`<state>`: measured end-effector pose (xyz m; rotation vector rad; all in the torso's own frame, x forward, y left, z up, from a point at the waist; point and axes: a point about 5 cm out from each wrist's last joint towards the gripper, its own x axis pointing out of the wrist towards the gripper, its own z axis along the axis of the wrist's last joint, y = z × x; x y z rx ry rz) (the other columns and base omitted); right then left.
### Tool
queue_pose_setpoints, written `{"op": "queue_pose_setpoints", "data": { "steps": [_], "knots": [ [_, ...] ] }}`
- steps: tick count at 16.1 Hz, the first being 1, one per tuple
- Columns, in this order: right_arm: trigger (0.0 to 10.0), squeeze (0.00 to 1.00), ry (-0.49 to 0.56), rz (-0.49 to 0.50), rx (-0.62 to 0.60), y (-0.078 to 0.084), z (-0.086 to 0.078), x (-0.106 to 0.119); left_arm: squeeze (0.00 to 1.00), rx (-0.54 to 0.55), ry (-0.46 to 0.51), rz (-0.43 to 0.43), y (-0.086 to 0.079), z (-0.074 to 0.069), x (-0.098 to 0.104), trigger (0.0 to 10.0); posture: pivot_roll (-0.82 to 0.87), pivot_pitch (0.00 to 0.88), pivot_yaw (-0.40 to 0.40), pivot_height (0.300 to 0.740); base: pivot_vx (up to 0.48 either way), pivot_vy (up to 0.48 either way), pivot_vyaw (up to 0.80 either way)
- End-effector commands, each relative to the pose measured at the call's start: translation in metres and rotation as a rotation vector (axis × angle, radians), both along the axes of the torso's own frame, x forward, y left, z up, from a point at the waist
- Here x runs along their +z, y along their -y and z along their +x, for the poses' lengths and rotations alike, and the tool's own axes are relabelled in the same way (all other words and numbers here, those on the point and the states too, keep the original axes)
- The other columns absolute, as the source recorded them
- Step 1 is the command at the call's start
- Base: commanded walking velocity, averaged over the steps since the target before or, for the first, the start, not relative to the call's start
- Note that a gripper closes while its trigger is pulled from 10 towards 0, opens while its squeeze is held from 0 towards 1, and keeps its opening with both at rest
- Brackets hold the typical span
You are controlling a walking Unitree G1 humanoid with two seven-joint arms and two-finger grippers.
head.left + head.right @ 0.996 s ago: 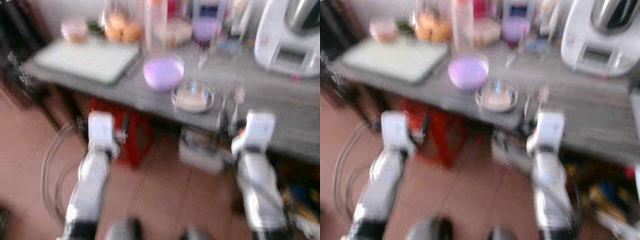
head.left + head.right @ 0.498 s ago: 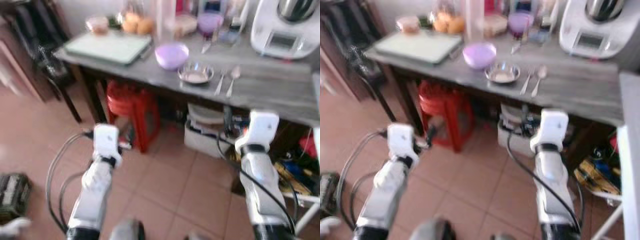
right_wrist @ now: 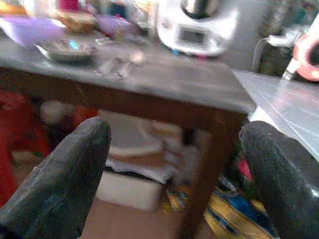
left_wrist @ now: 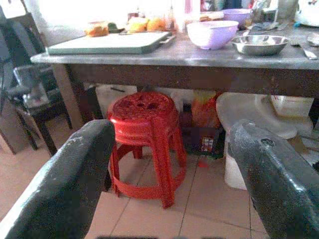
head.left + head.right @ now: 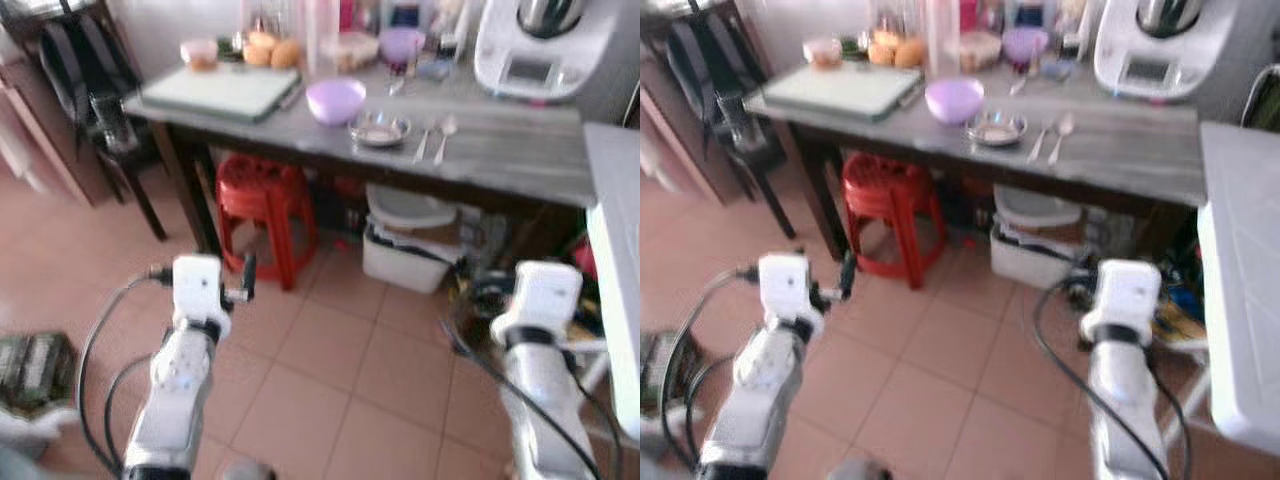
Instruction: Setting the table
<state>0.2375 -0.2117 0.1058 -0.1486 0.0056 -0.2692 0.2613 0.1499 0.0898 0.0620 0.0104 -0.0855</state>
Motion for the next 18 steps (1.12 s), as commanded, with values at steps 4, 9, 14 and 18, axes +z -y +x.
{"op": "queue_pose_setpoints", "data": {
  "steps": [4,9,14,18],
  "knots": [
    [10.0,0.0,0.043,0.019,0.006,-0.011,0.001,0.01,0.0,-0.054,-0.022,-0.01,0.009,-0.003,-0.004,10.0,-0.07,0.0,0.056,0.74,0.0,0.0,-0.6],
    [10.0,0.0,0.039,0.014,-0.045,0.0,-0.007,0.01,0.0,-0.091,-0.017,-0.032,0.019,0.006,-0.002,10.0,-0.1,0.0,0.053,0.74,0.0,0.0,-0.8],
    [10.0,0.0,0.037,0.018,0.013,-0.009,-0.002,0.011,0.0,-0.133,-0.024,-0.064,0.024,0.002,-0.003,10.0,-0.09,0.0,0.038,0.74,0.0,0.0,-0.32],
    [10.0,0.0,0.054,0.031,0.032,-0.014,0.011,0.016,0.0,-0.145,-0.017,-0.072,0.026,0.003,0.0,10.0,-0.08,0.0,0.033,0.74,0.0,-0.303,0.0]
  ]
}}
